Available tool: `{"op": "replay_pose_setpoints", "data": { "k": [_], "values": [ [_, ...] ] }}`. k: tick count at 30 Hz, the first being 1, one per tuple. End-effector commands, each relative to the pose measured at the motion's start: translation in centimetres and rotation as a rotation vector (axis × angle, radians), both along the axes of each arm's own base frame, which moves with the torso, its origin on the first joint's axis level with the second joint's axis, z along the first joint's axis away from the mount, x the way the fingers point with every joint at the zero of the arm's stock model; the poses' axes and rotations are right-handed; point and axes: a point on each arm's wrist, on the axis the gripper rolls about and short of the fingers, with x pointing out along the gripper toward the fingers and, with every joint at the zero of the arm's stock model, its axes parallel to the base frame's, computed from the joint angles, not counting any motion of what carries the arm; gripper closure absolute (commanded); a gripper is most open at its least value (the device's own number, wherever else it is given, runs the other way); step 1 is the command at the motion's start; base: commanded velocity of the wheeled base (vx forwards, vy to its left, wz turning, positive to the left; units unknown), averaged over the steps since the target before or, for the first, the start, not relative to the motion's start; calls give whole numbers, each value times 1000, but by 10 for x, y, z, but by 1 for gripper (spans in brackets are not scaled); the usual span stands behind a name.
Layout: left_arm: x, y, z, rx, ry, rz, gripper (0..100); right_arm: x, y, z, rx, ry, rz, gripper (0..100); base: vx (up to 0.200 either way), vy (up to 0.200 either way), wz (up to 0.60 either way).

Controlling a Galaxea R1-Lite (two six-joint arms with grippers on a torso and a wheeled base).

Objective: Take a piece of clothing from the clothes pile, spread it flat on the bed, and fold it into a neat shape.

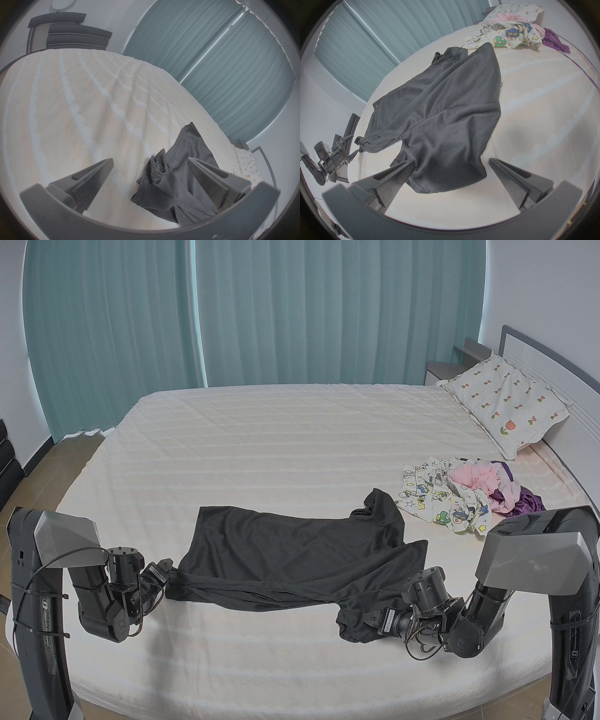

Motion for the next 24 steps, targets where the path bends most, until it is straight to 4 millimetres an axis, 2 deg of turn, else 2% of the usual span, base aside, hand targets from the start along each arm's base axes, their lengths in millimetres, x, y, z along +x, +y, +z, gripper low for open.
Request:
{"op": "replay_pose_setpoints", "data": {
  "k": [1, 4, 5, 13, 18, 22, 24],
  "values": [
    [0, 0, 0, 0, -1, 1, 0, -2, -3, -3, -8, 12, -2, 0, 0, 0, 0],
    [0, -1, 1, 0, -2, -1, 0, -2, -2, -4, -14, 15, 2, 0, 0, 0, 0],
    [0, -1, 1, 0, -4, -1, 0, -2, -2, -5, -18, 17, 6, 100, 0, 0, 0],
    [0, -1, 2, 0, -2, -3, 0, -2, -1, -7, -32, 14, 15, 100, 0, 0, 0],
    [-5, -2, 0, 1, 15, -5, 0, -7, -6, 2, -29, 12, 11, 100, 0, 0, 0],
    [-6, -6, 1, 7, 14, -19, 0, -17, -18, 33, 13, -20, -3, 100, 0, 0, 0],
    [-6, -6, 4, 7, 6, -20, 0, -24, -25, 41, 27, -18, 4, 100, 0, 0, 0]
  ]
}}
